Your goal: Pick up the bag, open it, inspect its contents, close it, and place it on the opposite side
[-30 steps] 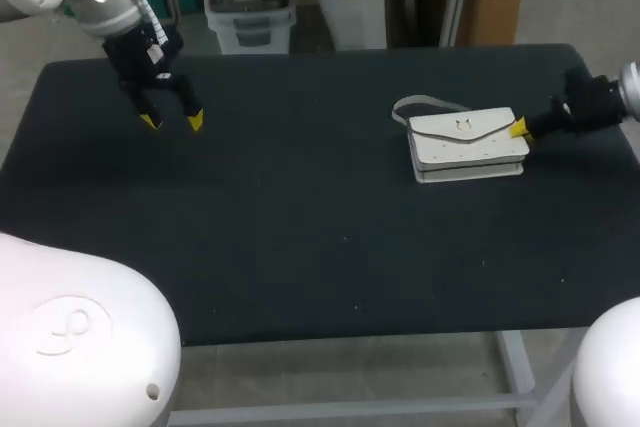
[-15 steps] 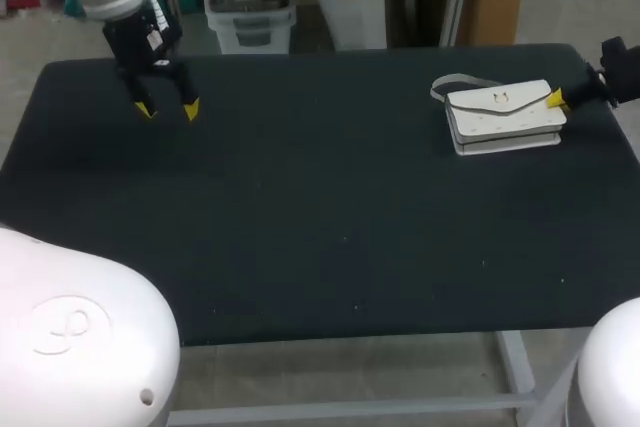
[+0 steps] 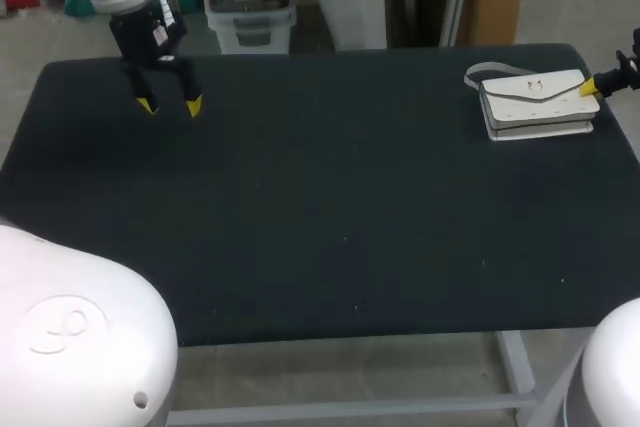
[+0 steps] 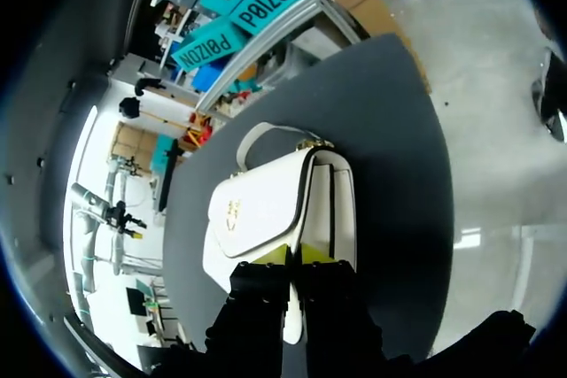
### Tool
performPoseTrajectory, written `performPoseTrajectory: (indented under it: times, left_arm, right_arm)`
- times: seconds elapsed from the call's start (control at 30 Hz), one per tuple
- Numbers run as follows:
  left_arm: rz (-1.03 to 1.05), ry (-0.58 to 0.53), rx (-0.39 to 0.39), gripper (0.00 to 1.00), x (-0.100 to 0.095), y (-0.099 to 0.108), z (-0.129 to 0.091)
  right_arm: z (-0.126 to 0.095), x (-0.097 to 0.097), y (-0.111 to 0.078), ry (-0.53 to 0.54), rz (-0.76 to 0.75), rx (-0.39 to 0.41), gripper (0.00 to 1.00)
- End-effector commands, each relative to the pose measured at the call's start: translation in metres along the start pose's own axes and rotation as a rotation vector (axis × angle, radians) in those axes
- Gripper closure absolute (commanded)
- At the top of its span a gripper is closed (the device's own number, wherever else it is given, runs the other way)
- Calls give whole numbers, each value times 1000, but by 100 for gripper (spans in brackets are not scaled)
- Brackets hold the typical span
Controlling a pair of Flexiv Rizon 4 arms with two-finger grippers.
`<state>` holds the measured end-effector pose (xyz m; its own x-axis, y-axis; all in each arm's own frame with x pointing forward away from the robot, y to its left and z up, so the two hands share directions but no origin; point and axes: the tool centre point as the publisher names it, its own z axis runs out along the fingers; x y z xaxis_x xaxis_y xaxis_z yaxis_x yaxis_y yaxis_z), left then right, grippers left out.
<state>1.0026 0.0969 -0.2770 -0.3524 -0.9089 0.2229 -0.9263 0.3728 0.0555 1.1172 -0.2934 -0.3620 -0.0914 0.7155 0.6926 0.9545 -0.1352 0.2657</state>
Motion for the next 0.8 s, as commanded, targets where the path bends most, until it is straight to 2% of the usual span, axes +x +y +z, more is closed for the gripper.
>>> performPoseTrajectory:
  times: [0.03, 0.3, 0.57, 0.6, 0.63, 0.67, 0.8]
  left_arm:
    - [0, -12, -11, 0, 3, -5, -1]
    - [-4, -19, -12, 0, 4, -10, -4]
    - [-2, -26, -5, 0, 4, -11, -4]
    - [0, -30, -1, 0, 4, -12, -4]
    - [1, -32, 2, 0, 4, -12, -4]
    - [1, -38, 11, 0, 4, -11, -4]
    - [-7, -49, 55, 0, 5, -6, -7]
  right_arm:
    - [-1, -8, 12, 3, 8, 46, 100]
    - [6, -16, 29, -1, 24, 33, 100]
    - [12, -15, 35, -2, 23, 30, 100]
    - [11, -15, 36, -2, 24, 29, 97]
    - [10, -14, 36, -10, 33, 21, 68]
    - [9, -14, 36, -12, 35, 20, 0]
    - [1, -7, 31, -46, 33, 5, 0]
